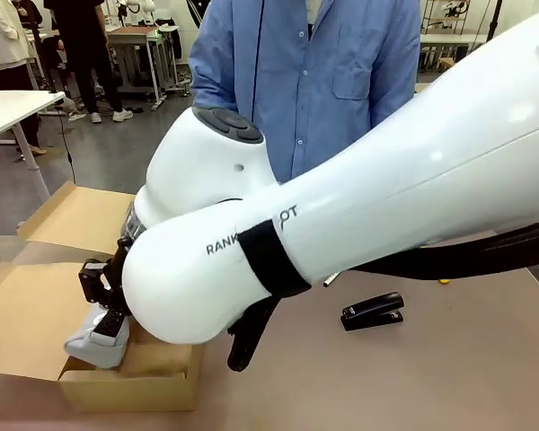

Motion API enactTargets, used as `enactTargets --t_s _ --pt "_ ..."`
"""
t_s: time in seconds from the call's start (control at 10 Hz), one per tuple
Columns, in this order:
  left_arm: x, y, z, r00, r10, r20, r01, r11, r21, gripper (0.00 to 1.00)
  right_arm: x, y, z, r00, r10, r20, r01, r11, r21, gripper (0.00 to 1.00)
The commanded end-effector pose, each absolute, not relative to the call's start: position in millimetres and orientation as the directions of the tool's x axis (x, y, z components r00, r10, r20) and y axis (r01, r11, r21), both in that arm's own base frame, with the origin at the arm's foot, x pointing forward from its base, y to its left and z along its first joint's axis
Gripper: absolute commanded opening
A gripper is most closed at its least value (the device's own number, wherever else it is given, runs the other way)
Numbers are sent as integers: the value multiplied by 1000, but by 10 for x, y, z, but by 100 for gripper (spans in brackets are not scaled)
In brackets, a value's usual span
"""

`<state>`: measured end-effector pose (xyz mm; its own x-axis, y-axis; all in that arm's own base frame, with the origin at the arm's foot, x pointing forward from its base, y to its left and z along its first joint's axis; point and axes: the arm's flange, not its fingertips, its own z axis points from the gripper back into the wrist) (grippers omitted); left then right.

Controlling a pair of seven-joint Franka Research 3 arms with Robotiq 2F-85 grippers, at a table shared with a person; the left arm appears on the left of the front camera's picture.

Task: Place items inside the box.
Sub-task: Pick up a Pencil pouch or Stapler and place it inside the Mailer Box closest to the robot.

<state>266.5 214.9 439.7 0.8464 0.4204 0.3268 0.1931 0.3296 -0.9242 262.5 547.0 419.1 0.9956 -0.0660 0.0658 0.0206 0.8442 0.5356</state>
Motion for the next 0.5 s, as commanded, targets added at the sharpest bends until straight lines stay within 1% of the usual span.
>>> enactTargets --t_s 0.0,0.4 --pt "2667 2145 4411 837 424 347 220 320 -922 100 2591 5758 4165 989 -124 79 72 875 478 7" --pt "2667 2145 4411 837 424 347 220 320 -922 100 2648 5886 3874 994 -82 68 47 911 410 7"
